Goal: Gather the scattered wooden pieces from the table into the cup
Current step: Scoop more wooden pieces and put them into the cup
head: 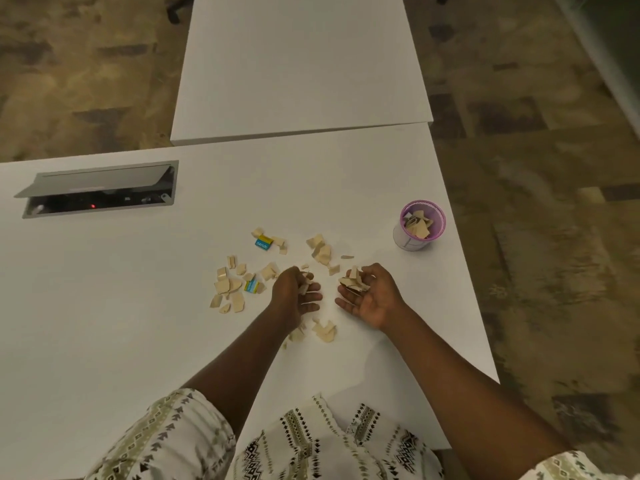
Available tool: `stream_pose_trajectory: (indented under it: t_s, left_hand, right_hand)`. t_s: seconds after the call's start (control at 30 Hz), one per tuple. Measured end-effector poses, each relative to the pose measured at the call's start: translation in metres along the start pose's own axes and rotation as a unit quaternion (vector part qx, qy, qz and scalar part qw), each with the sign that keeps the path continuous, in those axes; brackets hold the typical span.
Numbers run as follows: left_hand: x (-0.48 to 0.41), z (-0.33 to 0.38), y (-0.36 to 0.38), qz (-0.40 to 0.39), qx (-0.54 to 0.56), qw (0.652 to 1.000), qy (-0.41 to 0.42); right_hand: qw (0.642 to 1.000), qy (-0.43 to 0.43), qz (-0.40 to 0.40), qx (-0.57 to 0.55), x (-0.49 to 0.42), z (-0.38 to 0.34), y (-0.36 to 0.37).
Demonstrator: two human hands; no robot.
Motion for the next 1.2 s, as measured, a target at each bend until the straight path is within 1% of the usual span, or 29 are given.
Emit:
stream_pose_trajectory:
  t_s: [0.1, 0.3, 0.5, 0.6, 0.7, 0.83, 0.97, 1.07, 1.13, 1.17, 1.2]
  left_hand:
    - [0.004, 0.011, 0.023, -0.028, -0.011, 0.999, 0.020]
    - [0.006, 0.029, 0.059, -0.042, -0.032, 0.997, 0.050]
    - [0.011, 0.057, 0.106, -0.064, -0.032, 0.994, 0.077]
    - [0.013, 0.075, 0.136, -0.081, -0.049, 0.991, 0.096]
    - [0.020, 0.091, 0.166, -0.099, -0.050, 0.989, 0.101]
    - [0.032, 0.109, 0.199, -0.124, -0.041, 0.987, 0.098]
    - [0.042, 0.117, 0.212, -0.123, -0.056, 0.987, 0.087]
    - [0.049, 0.119, 0.213, -0.134, -0.063, 0.986, 0.078]
    - [0.046, 0.120, 0.208, -0.131, -0.067, 0.986, 0.080]
    - [0.044, 0.120, 0.205, -0.129, -0.074, 0.985, 0.086]
    - [0.041, 0.119, 0.201, -0.128, -0.082, 0.984, 0.093]
  right_hand:
    - [1.000, -0.017, 0.000, -0.003, 0.001, -0.013, 0.000]
    - [0.997, -0.074, -0.004, -0.034, 0.009, -0.047, -0.002]
    - [0.981, -0.188, -0.031, -0.025, 0.027, -0.106, 0.001]
    - [0.972, -0.232, -0.013, -0.015, 0.035, -0.138, -0.005]
    - [0.964, -0.263, 0.032, -0.013, 0.037, -0.169, -0.018]
    - [0.961, -0.266, 0.078, 0.012, 0.042, -0.196, -0.024]
    - [0.963, -0.252, 0.091, 0.041, 0.059, -0.206, -0.015]
    - [0.959, -0.252, 0.102, 0.082, 0.064, -0.210, -0.013]
    - [0.946, -0.265, 0.122, 0.138, 0.061, -0.213, -0.013]
    - [0.926, -0.290, 0.136, 0.200, 0.058, -0.217, -0.013]
    - [0.889, -0.325, 0.148, 0.286, 0.058, -0.222, -0.010]
Point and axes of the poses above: each hand's wrist, its own x-axis away from the middle knuckle, its own y-axis out of the palm, z = x × y, the point moved 9 cm from there along -x, towards the middle knuckle, and after that the axes turned 9 degrees about -x, right-handed, at the moved point
